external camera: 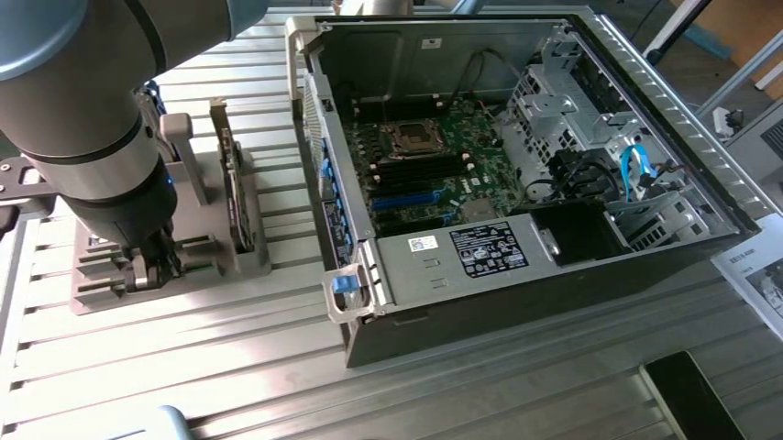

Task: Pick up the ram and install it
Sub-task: 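Pick up the ram and move it above insertion slot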

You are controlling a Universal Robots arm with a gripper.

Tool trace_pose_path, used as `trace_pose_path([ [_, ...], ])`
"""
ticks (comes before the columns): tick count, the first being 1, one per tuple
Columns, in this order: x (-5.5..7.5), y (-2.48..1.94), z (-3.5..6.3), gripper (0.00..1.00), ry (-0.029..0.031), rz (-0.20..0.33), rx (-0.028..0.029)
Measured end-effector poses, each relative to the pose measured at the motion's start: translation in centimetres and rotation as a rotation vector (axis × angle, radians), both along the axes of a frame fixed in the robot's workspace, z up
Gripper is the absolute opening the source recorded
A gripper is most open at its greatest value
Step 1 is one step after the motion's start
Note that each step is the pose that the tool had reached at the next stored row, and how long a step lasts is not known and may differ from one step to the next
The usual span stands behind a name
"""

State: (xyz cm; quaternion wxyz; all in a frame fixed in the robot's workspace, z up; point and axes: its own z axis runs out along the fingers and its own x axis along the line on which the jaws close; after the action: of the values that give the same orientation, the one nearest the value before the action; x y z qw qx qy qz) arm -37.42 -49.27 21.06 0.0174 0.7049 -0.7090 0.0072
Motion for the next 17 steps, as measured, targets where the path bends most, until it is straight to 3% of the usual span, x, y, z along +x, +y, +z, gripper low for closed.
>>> trace_pose_path([
  [17,0.00,0.00,0.37,0.12,-0.0001,0.000,0.0001],
])
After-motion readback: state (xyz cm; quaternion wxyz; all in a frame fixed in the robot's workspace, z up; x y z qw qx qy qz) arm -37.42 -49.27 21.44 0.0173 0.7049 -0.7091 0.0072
